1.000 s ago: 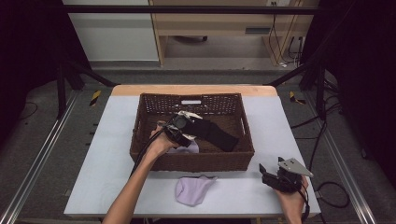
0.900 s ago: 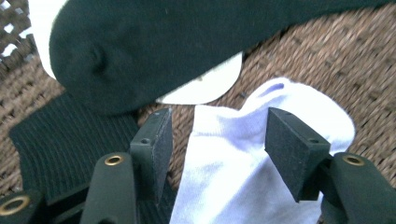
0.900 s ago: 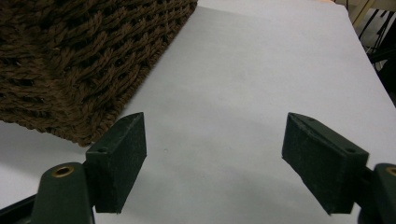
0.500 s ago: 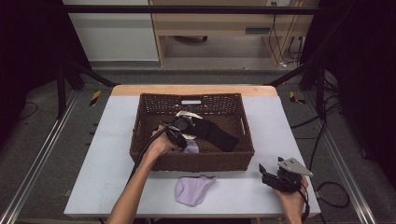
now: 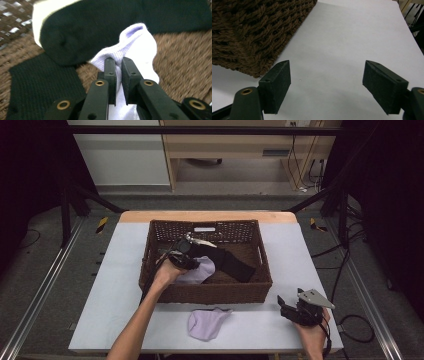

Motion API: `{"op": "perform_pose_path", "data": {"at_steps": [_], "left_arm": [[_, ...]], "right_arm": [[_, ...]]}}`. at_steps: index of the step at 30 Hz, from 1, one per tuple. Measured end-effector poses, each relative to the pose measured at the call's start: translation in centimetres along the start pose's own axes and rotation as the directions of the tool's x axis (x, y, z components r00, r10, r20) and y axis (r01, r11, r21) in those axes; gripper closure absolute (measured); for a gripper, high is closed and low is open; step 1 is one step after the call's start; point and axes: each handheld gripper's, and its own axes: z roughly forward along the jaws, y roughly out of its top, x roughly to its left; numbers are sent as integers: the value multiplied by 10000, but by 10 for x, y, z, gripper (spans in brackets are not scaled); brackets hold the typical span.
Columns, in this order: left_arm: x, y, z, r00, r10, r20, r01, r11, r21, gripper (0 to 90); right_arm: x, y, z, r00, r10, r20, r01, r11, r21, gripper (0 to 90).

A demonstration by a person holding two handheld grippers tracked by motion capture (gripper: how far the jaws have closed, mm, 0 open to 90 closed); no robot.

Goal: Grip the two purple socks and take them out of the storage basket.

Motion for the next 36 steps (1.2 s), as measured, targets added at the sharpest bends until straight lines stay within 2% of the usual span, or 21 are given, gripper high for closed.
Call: {"op": "perform_pose_path", "data": {"at_steps": [2,4,8,11,13,14,15,23,28,29,30,32,35,36], "left_arm": [[1,0,-6,9999,-168,-15,167,9981,-590,819],[2,0,-13,9993,-363,-98,348,9921,-1205,819],[4,0,-27,9970,-725,-287,647,9748,-2133,819],[3,1,-45,9954,-902,-311,766,9497,-3035,821],[1,1,-56,9956,-857,-389,673,9374,-3418,821],[0,0,-65,9953,-861,-444,639,9278,-3676,821],[0,0,-65,9953,-861,-444,639,9278,-3676,820],[-3,-9,-96,9936,-931,-639,529,8837,-4651,820],[-11,-16,-116,9959,-863,-263,592,8447,-5319,820],[-15,-19,-126,9972,-738,-107,557,8315,-5527,820],[-15,-19,-126,9972,-738,-107,557,8315,-5527,820],[-19,-21,-134,9980,-624,-43,489,8219,-5675,820],[-26,-25,-146,9990,-444,-42,337,8124,-5822,819],[-28,-26,-150,9992,-404,-44,300,8072,-5896,819]], "right_arm": [[0,0,0,10000,-25,39,25,10000,36,227],[0,0,0,10000,-35,19,35,10000,17,227],[0,0,0,10000,-14,19,14,10000,3,228],[0,0,0,10000,-16,43,16,10000,39,227],[0,0,0,10000,4,69,-4,10000,15,228],[1,0,0,10000,1,72,-1,10000,2,227],[1,0,0,10000,1,72,-1,10000,2,227],[0,0,1,10000,-16,89,15,9999,128,228],[1,0,1,9999,-34,101,33,9999,121,228],[0,1,1,9999,-54,106,53,9999,132,227],[0,1,1,9999,-54,106,53,9999,132,227],[0,1,1,9999,-61,123,59,9999,139,226],[0,1,2,9999,-49,134,47,9999,149,226],[0,1,2,9999,-44,130,42,9999,156,226]]}}
